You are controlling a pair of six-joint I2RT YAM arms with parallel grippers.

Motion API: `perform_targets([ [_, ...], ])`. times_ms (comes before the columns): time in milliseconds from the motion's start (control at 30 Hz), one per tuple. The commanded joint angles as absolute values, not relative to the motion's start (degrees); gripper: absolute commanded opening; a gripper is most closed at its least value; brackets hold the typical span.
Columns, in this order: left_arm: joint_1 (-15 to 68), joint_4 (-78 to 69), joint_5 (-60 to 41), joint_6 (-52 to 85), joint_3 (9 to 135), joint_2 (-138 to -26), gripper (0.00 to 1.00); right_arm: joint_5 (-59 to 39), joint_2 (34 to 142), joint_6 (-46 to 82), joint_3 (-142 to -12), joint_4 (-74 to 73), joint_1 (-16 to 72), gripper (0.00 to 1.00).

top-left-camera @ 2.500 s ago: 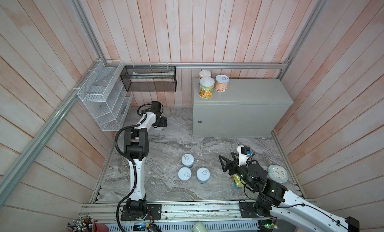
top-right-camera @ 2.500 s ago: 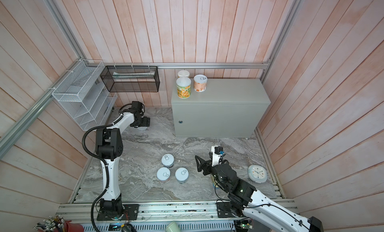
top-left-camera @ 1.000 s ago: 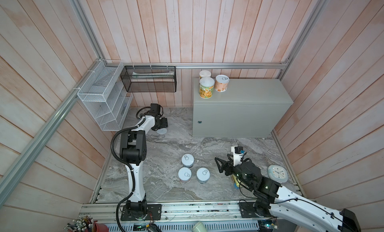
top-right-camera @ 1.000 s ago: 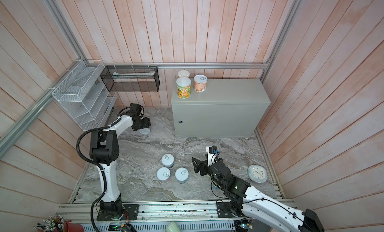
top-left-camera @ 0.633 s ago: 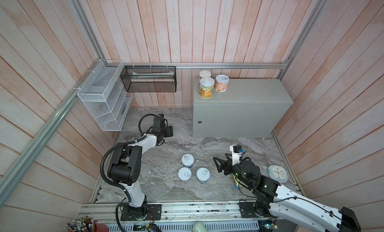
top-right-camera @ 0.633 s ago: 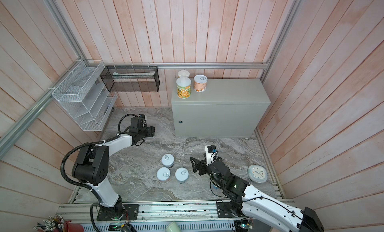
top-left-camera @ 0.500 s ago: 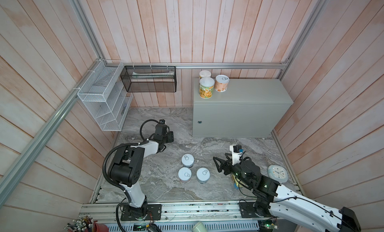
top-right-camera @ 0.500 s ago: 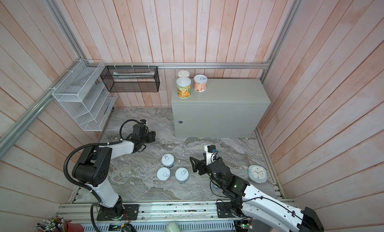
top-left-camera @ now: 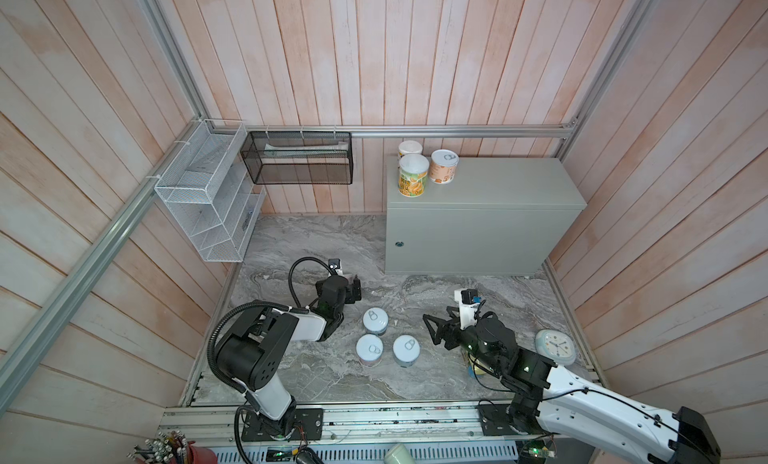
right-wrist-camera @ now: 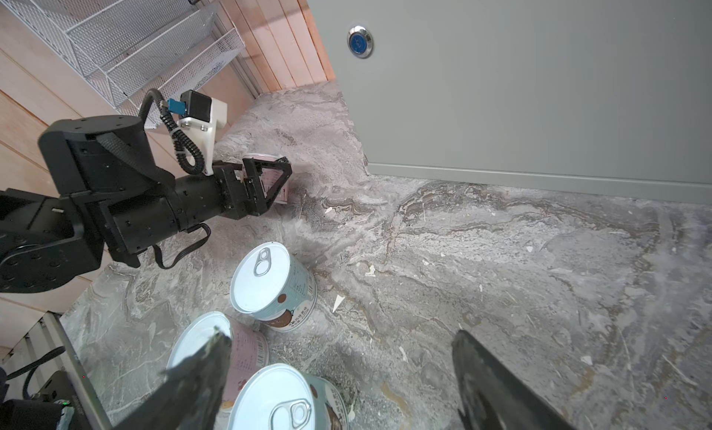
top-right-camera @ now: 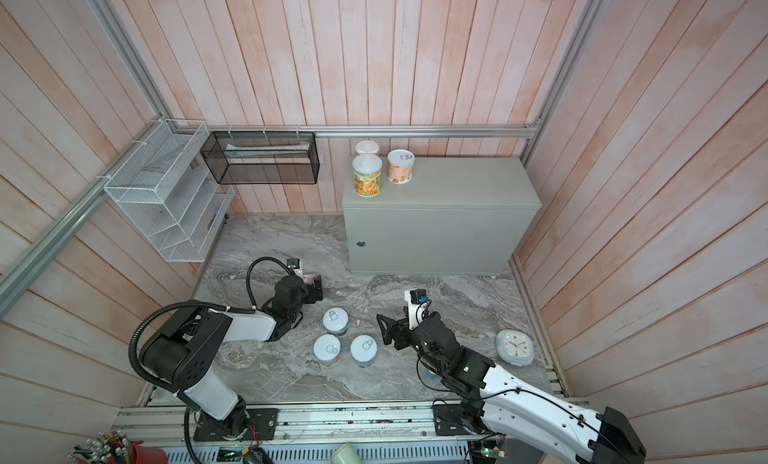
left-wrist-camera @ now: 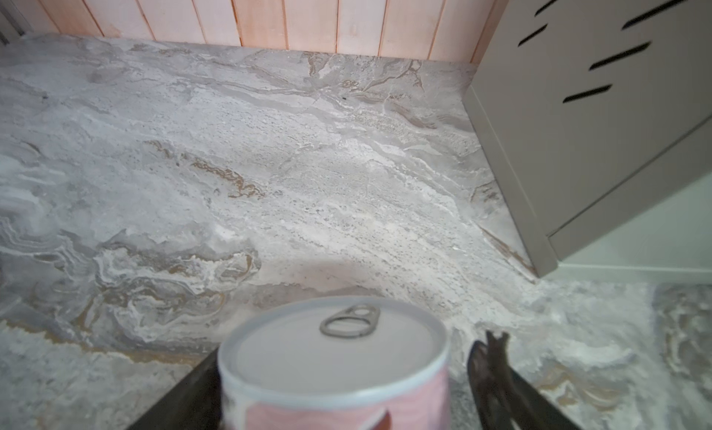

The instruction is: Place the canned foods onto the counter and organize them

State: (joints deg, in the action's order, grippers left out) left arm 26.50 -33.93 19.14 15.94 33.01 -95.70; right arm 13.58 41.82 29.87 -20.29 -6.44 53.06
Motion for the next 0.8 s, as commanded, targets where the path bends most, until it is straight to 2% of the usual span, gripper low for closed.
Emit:
perform_targets([
  [0,27.06,-29.08,21.49,20.71,34.54,-93.00,1.00,13.78,41.39,30.21,-21.53,-7.11,53.00,0.90],
  [100,27.47,-18.90,21.12,24.57,37.49,-91.01,1.00,13.80,42.17,30.55,-21.60,-7.54,52.99,0.90],
  [367,28.04,-3.66,20.79,27.19,42.58,-88.76,1.00,13.49,43.34,30.67,-21.26,-8.53,53.00,0.90],
  [500,26.45,4.93,16.73,26.75,49.92,-93.44,1.00,14.12,42.98,30.97,-20.93,-8.34,52.99,0.90],
  [633,21.75,12.34,4.70,26.23,58.89,-100.03,1.00,14.90,42.55,31.94,-20.70,-7.91,52.98,0.90],
  [767,20.27,18.18,3.12,23.92,65.18,-104.72,0.99,14.77,41.54,32.08,-20.50,-6.86,53.00,0.90],
])
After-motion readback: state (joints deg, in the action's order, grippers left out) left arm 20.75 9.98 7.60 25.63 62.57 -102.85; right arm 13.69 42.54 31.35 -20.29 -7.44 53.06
